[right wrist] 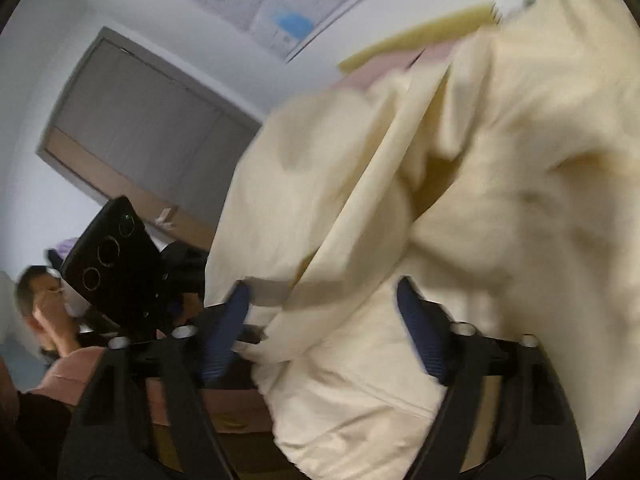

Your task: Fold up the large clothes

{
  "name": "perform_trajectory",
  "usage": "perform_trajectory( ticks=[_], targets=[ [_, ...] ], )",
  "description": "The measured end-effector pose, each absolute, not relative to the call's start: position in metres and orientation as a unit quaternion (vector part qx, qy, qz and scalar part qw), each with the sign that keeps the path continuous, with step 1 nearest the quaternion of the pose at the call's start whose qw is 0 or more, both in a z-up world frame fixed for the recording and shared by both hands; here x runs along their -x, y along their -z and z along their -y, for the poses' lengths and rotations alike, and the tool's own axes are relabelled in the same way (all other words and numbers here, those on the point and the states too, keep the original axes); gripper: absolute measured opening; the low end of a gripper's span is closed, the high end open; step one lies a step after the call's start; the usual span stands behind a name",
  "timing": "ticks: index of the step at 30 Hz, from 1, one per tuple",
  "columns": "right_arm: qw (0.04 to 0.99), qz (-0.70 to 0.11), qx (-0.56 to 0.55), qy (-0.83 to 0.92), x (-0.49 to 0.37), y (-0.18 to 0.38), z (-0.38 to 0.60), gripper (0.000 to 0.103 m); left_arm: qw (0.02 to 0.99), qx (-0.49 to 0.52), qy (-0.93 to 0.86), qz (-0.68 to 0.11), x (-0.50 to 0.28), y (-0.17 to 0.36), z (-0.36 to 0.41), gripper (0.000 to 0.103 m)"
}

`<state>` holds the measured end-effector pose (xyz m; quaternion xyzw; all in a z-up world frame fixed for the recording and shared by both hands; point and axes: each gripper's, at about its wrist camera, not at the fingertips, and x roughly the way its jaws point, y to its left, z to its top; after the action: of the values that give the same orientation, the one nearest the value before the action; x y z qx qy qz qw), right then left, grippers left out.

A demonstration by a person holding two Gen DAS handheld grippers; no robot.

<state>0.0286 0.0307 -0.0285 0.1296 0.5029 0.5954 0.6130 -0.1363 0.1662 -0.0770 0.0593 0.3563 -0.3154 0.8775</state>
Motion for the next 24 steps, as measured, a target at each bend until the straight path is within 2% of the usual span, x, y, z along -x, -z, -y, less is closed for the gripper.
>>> perform_trajectory(
  ticks=[1,2,5,8,10,11,13,15,16,19,20,21,24],
  targets=[
    [0.606,-0.502,-0.134,-0.602,-0.03,0.028,-0.034,0.026,0.876,-0.057,0.315,-0.36,0.135,0.075,-0.166,0.014],
    [0.613,-0.493,-0.13,-0.603,-0.031,0.021,-0.034,0.014,0.875,-0.053,0.317,-0.361,0.136,0.073,-0.164,0.014],
    [0.639,-0.454,-0.103,-0.613,-0.033,-0.024,-0.022,0.01,0.875,-0.026,0.348,-0.337,0.142,0.055,-0.163,0.025],
    [0.679,-0.414,-0.041,-0.605,-0.03,-0.082,-0.003,0.009,0.875,-0.013,0.39,-0.286,0.153,0.024,-0.157,0.028],
    [0.712,-0.401,-0.001,-0.576,-0.034,-0.113,0.013,0.009,0.877,-0.017,0.405,-0.257,0.159,0.015,-0.155,0.037],
    [0.728,-0.398,0.021,-0.558,-0.035,-0.122,0.022,0.01,0.883,-0.025,0.404,-0.238,0.16,0.012,-0.155,0.047],
    [0.762,-0.399,0.041,-0.509,-0.038,-0.125,0.035,0.026,0.893,-0.029,0.387,-0.228,0.154,0.014,-0.157,0.051],
    [0.792,-0.415,0.044,-0.446,-0.05,-0.112,0.059,0.068,0.901,-0.031,0.353,-0.249,0.138,0.025,-0.159,0.051],
    [0.803,-0.414,0.037,-0.427,-0.052,-0.105,0.07,0.073,0.905,-0.032,0.33,-0.267,0.127,0.033,-0.16,0.051],
    [0.807,-0.428,0.018,-0.406,-0.051,-0.076,0.094,0.078,0.909,-0.041,0.264,-0.319,0.101,0.06,-0.166,0.05],
    [0.806,-0.432,0.011,-0.404,-0.046,-0.063,0.102,0.087,0.909,-0.045,0.243,-0.335,0.094,0.068,-0.17,0.05],
    [0.804,-0.438,0.013,-0.402,-0.04,-0.051,0.106,0.09,0.909,-0.047,0.23,-0.344,0.09,0.073,-0.175,0.05],
    [0.794,-0.463,0.019,-0.392,-0.029,-0.018,0.116,0.09,0.915,-0.045,0.201,-0.347,0.079,0.071,-0.187,0.05]
  ],
)
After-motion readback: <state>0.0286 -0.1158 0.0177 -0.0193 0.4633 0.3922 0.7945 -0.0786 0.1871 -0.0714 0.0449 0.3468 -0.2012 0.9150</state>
